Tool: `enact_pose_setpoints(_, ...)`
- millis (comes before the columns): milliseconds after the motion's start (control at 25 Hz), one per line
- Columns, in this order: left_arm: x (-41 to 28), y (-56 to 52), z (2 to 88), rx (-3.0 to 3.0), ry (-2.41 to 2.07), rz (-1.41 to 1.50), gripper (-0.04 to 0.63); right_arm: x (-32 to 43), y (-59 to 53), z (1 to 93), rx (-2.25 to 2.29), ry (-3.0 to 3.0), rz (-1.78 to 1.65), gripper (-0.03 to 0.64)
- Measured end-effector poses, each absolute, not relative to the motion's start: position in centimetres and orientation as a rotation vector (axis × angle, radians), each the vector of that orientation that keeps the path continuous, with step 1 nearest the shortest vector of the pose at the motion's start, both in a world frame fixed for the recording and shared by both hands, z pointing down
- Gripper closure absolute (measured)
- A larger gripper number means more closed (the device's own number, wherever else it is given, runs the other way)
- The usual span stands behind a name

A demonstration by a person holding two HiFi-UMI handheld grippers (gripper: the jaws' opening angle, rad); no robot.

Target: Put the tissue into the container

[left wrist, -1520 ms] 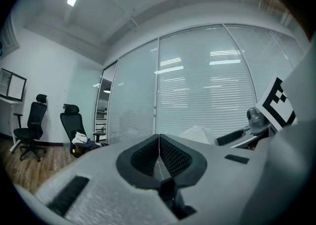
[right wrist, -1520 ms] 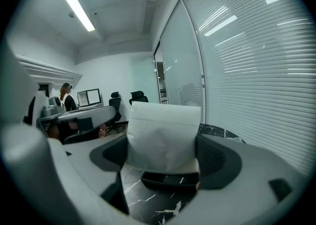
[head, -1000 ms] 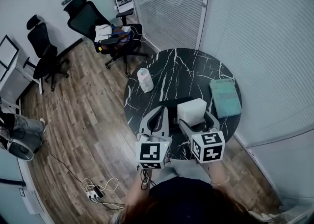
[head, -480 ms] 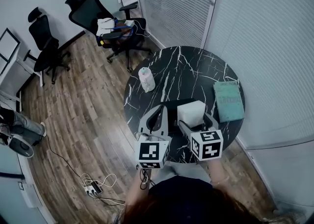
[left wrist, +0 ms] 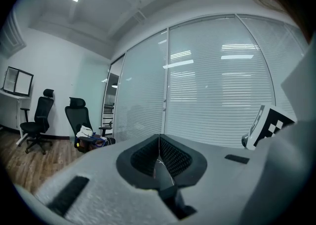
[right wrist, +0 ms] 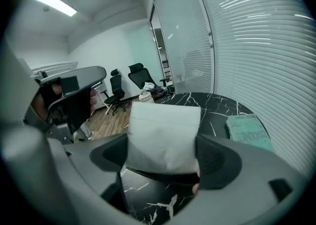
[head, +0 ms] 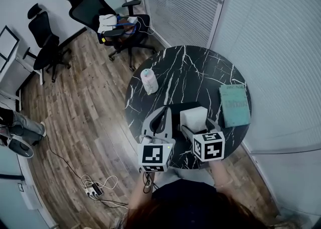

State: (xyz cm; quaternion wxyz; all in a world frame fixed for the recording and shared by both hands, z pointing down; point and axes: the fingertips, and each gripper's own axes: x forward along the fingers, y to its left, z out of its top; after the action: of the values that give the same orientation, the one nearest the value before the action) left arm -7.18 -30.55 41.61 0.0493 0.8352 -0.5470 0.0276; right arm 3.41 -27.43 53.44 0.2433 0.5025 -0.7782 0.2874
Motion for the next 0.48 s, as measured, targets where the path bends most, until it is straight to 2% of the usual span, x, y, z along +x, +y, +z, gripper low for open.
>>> enact_pose_setpoints(480, -7.5, -32.6, 43.1, 2.506, -1.676, 0.111, 0.566, 3.1, -28.7, 57.1, 1.287, -2.034, 0.86, 0.199)
